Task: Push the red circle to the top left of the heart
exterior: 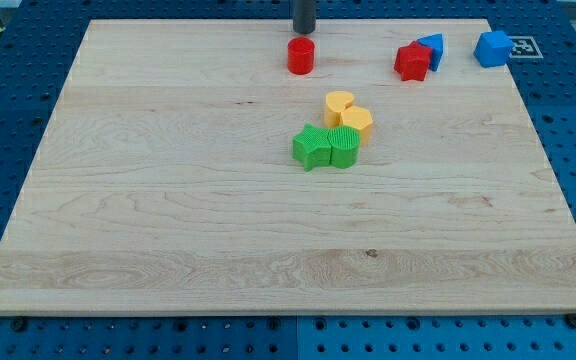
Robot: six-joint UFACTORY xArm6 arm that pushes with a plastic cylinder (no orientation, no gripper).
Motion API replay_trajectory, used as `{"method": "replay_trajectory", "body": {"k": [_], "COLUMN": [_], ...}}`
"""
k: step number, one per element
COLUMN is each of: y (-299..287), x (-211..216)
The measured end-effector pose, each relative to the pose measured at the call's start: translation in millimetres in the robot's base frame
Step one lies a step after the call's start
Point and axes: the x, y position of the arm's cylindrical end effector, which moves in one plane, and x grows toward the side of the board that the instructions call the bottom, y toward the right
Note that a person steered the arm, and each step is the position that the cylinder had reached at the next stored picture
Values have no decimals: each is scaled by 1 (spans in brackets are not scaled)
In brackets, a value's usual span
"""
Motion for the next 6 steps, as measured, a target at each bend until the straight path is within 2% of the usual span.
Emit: {"method": "replay_trajectory", "body": {"k": [1,2,3,5,6], "y": [13,64,83,19,-23], "x": [-4,-1,2,22,68]}}
